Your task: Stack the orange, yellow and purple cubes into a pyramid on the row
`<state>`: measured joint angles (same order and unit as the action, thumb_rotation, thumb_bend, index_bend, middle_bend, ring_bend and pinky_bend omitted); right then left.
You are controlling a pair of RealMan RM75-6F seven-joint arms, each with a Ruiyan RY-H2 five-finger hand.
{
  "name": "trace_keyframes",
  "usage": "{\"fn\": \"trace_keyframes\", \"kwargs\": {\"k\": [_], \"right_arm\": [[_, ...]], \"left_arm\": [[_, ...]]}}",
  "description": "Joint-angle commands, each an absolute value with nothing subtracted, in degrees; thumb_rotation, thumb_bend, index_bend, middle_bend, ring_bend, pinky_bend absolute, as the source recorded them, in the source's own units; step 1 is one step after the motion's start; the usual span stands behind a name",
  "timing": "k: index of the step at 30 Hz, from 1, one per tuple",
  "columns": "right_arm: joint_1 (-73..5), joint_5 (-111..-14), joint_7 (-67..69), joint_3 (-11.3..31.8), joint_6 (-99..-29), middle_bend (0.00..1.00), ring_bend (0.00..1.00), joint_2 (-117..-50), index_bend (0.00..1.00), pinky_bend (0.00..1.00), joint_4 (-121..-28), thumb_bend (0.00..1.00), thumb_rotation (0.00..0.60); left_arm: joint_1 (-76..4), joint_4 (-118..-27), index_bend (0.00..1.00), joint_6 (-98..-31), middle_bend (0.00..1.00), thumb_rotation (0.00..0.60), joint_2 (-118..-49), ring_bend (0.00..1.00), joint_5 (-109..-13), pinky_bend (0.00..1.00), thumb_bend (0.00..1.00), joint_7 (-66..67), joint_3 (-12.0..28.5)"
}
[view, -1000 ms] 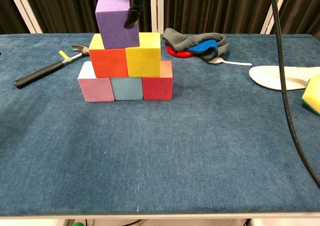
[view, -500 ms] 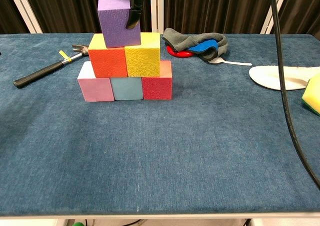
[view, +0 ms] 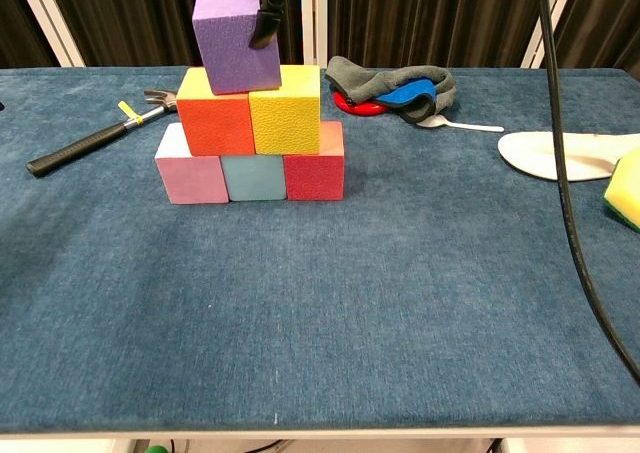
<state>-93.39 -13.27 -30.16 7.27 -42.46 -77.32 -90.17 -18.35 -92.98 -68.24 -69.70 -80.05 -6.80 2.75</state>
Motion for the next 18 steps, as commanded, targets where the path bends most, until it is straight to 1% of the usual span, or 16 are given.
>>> {"fn": "trace_keyframes", "kwargs": {"k": [1,18], "right_arm": [[-93.1,-13.6,-30.3,7.5,-42.9,0.35,0.11,-77.1,0.23,0.06,-90.8,0.23,0.600],[-92.9,-11.8,-32.6,7.8,-45.1,0.34,0.11,-76.8,0.23,0.06,-93.0,0.23,0.600]], "left_arm": [[-18.4,-93.0,0.19,-68.1,0.13,0.600,-69.7,0.14,-80.0,0.13,0.17,-6.8,2.8],[-18.5,-92.6,0.19,-67.8,0.13,0.600,-69.9,0.14,-80.2,0.13,0.17,-7.2,2.7]]}}
